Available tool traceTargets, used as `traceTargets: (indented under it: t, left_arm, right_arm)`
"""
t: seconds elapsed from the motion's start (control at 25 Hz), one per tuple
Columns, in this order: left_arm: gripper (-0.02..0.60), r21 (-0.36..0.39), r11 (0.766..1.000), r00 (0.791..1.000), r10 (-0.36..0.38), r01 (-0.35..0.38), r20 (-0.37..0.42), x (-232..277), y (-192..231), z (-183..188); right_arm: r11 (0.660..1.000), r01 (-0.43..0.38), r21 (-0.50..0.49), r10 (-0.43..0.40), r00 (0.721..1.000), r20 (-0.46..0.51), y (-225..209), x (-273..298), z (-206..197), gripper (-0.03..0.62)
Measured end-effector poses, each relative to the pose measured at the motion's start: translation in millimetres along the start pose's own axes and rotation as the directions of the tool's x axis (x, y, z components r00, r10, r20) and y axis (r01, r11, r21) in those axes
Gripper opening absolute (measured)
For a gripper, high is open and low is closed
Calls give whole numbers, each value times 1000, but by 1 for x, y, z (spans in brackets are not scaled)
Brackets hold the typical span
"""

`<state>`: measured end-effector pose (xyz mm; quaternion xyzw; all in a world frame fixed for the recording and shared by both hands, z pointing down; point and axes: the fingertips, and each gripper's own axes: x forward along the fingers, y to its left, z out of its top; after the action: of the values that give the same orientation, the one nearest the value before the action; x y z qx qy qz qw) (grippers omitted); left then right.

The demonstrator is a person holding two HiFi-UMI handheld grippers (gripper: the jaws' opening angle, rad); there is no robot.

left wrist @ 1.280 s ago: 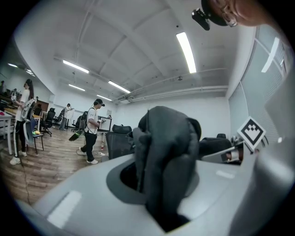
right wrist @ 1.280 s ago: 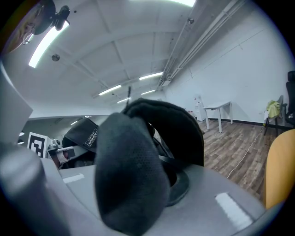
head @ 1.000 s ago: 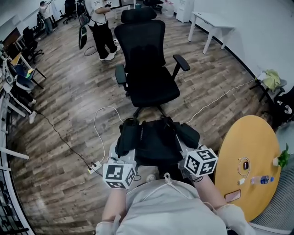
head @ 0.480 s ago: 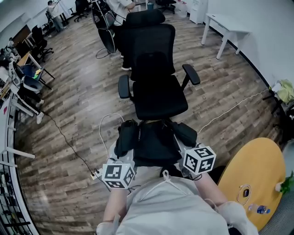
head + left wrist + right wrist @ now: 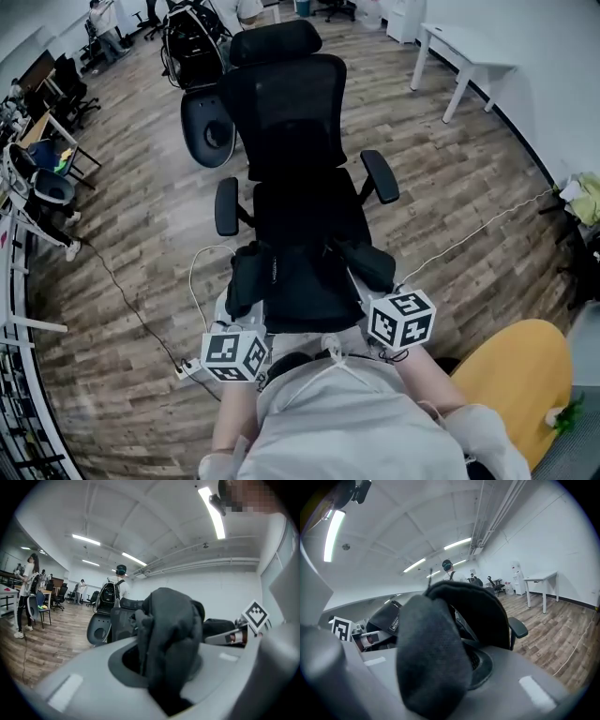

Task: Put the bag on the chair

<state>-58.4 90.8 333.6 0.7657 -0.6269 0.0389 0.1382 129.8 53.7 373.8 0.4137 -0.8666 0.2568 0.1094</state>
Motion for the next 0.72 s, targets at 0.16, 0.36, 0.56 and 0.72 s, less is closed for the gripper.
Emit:
traceTargets:
  t: [0.16, 0.36, 0.56, 0.72]
  left_arm:
    - [67, -7, 1000, 1000, 0, 0, -18, 51, 5, 2]
    - [67, -28, 999, 997, -22, 20, -72, 102, 22, -3]
    - [67, -38, 997, 992, -68, 64, -106, 156, 48, -3]
    - [67, -45, 994, 985, -108, 103, -133, 211, 79, 0]
  right_arm:
    - [1000, 8, 12, -8, 1000, -12, -34, 31, 17, 37]
    - [998, 45, 48, -42, 998, -55, -60, 68, 25, 37]
    - [993, 92, 72, -87, 994, -71, -80, 114, 37, 37]
    - [986, 135, 102, -127, 989, -76, -99, 163, 52, 37]
